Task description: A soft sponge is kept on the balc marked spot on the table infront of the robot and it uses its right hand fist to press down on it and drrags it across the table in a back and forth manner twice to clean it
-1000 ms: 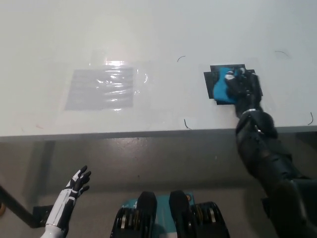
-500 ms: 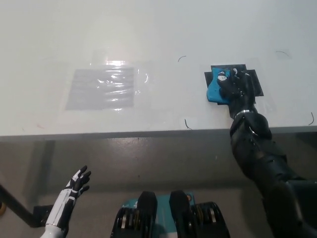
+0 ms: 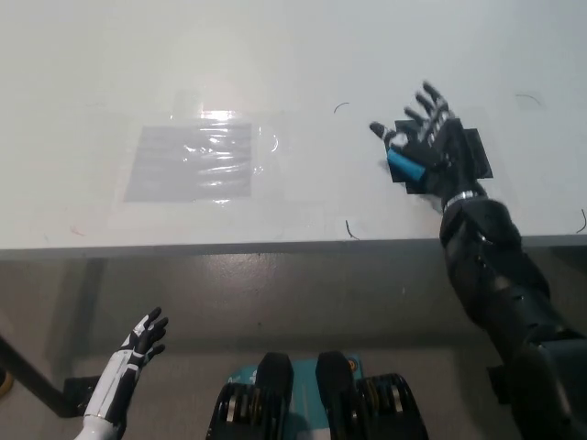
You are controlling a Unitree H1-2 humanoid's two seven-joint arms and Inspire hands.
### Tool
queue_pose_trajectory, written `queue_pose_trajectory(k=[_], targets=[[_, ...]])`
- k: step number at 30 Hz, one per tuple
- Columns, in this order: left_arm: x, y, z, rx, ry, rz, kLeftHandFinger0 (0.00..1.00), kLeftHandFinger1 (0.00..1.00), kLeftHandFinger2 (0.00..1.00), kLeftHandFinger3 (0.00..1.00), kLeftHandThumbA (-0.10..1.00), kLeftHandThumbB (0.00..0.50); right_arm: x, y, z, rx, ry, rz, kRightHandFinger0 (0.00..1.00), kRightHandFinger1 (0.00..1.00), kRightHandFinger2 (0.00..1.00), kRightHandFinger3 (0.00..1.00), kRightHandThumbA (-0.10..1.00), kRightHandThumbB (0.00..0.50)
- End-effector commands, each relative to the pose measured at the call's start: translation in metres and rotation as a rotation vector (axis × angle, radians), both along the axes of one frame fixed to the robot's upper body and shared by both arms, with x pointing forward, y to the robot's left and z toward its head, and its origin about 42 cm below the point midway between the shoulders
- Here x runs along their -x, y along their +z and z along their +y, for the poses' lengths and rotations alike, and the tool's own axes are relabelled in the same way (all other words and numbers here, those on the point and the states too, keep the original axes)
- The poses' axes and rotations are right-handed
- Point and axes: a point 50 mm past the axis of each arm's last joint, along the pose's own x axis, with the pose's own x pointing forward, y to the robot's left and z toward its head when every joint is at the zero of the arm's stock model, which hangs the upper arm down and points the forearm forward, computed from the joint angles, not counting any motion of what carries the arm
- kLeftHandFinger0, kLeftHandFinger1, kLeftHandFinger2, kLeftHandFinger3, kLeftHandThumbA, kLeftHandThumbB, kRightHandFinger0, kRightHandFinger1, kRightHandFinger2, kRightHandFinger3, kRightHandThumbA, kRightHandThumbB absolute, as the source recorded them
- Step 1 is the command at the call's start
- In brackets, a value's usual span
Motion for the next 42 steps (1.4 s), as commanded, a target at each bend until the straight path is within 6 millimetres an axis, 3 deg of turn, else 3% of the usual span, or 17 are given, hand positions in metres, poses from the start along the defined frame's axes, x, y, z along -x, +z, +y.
queue_pose_trajectory(k=[1, 8, 11, 15, 20, 24, 30, 33, 35, 37, 38, 40, 41, 42], targets=[[-0.005, 0.011, 0.006, -0.016, -0.019, -0.042, 1.00, 1.00, 1.00, 1.00, 1.00, 0.500, -0.006, 0.090, 0.013, 0.016, 0.174, -0.341, 1.00, 1.00, 1.00, 1.00, 1.00, 0.391], [-0.007, 0.011, 0.008, -0.028, -0.026, -0.040, 1.00, 1.00, 1.00, 1.00, 1.00, 0.496, 0.026, 0.169, 0.016, -0.063, 0.253, -0.565, 1.00, 1.00, 1.00, 1.00, 1.00, 0.441], [-0.008, 0.013, 0.009, -0.034, -0.031, -0.039, 1.00, 1.00, 1.00, 1.00, 1.00, 0.500, 0.059, 0.196, 0.013, -0.062, 0.284, -0.667, 1.00, 1.00, 1.00, 1.00, 1.00, 0.458], [-0.007, 0.011, 0.009, -0.041, -0.034, -0.038, 1.00, 1.00, 1.00, 1.00, 1.00, 0.500, 0.101, 0.202, 0.010, -0.031, 0.291, -0.758, 1.00, 1.00, 1.00, 1.00, 1.00, 0.467], [-0.008, 0.014, 0.009, -0.041, -0.037, -0.041, 1.00, 1.00, 1.00, 1.00, 1.00, 0.500, 0.189, 0.171, 0.004, 0.060, 0.282, -0.880, 1.00, 1.00, 1.00, 1.00, 1.00, 0.488], [-0.008, 0.015, 0.010, -0.038, -0.049, -0.044, 1.00, 1.00, 1.00, 1.00, 1.00, 0.500, 0.248, 0.139, -0.002, 0.108, 0.271, -0.938, 1.00, 1.00, 1.00, 1.00, 1.00, 0.499], [-0.012, 0.012, 0.004, -0.019, -0.073, -0.044, 1.00, 1.00, 1.00, 1.00, 1.00, 0.500, 0.318, 0.082, -0.015, 0.177, 0.217, -0.836, 1.00, 1.00, 1.00, 1.00, 1.00, 0.499], [-0.009, 0.009, 0.003, -0.006, -0.072, -0.035, 1.00, 1.00, 1.00, 1.00, 1.00, 0.500, 0.334, 0.050, -0.023, 0.172, 0.202, -0.747, 1.00, 1.00, 1.00, 1.00, 1.00, 0.500], [-0.006, 0.007, 0.002, -0.005, -0.074, -0.032, 1.00, 1.00, 1.00, 1.00, 1.00, 0.500, 0.346, 0.021, -0.029, 0.110, 0.215, -0.592, 1.00, 1.00, 1.00, 1.00, 1.00, 0.500], [-0.008, 0.007, 0.000, 0.005, -0.073, -0.039, 1.00, 1.00, 1.00, 1.00, 1.00, 0.500, 0.347, -0.006, -0.035, 0.105, 0.195, -0.511, 1.00, 1.00, 1.00, 1.00, 1.00, 0.500], [-0.009, 0.007, 0.000, 0.006, -0.074, -0.040, 1.00, 1.00, 1.00, 1.00, 1.00, 0.500, 0.345, -0.017, -0.036, 0.108, 0.178, -0.482, 1.00, 1.00, 1.00, 1.00, 1.00, 0.460], [-0.006, 0.006, 0.000, 0.000, -0.080, -0.037, 1.00, 1.00, 1.00, 1.00, 1.00, 0.500, 0.342, -0.045, -0.038, 0.114, 0.143, -0.414, 1.00, 1.00, 1.00, 1.00, 1.00, 0.441], [-0.003, 0.005, 0.000, -0.001, -0.079, -0.036, 1.00, 1.00, 1.00, 1.00, 1.00, 0.500, 0.338, -0.069, -0.042, 0.105, 0.120, -0.307, 1.00, 1.00, 1.00, 1.00, 1.00, 0.476], [-0.001, 0.004, 0.000, 0.002, -0.080, -0.033, 1.00, 1.00, 1.00, 1.00, 1.00, 0.500, 0.338, -0.080, -0.043, 0.097, 0.109, -0.267, 1.00, 1.00, 1.00, 1.00, 1.00, 0.478]])
